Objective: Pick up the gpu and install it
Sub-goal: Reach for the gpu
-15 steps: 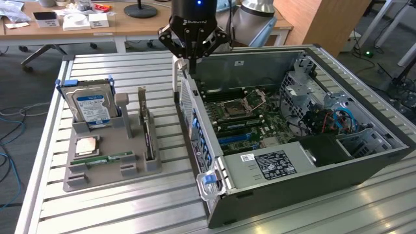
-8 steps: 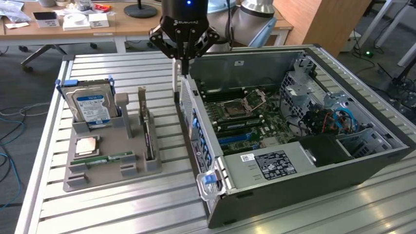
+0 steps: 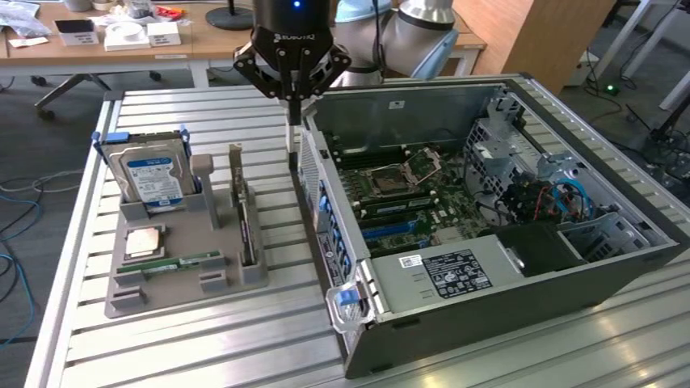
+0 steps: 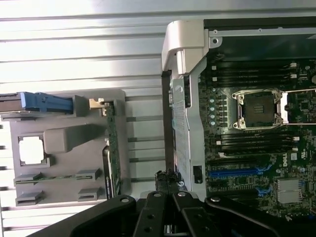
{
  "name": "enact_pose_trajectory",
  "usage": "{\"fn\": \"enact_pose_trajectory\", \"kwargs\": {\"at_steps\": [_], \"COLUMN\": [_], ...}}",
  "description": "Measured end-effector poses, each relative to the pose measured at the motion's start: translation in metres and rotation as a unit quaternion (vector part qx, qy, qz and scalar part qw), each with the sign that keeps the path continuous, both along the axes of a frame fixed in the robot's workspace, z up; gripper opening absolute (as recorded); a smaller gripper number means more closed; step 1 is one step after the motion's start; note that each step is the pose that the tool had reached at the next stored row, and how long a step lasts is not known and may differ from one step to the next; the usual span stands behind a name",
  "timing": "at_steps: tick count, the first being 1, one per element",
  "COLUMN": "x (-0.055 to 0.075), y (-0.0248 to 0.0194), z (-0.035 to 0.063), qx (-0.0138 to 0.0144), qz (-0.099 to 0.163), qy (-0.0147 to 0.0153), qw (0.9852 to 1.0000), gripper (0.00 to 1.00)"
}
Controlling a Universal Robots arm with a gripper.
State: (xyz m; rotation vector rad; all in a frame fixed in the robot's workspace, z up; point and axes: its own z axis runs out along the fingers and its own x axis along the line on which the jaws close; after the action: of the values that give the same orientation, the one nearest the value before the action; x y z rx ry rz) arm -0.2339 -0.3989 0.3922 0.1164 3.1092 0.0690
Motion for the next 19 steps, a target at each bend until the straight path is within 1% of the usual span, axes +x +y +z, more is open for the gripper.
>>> {"fn": "enact_pose_trajectory", "kwargs": {"at_steps": [11, 19], "x": [-0.019, -0.029], "y": [0.0000, 0.0000], "z": [-0.0002, -0.0003], "qx": [0.0000, 0.0000], "qz": [0.000, 0.000], "qy": [-0.0004, -0.0005], "qw": [1.0000, 1.0000], "gripper": [0.11, 0.11]}}
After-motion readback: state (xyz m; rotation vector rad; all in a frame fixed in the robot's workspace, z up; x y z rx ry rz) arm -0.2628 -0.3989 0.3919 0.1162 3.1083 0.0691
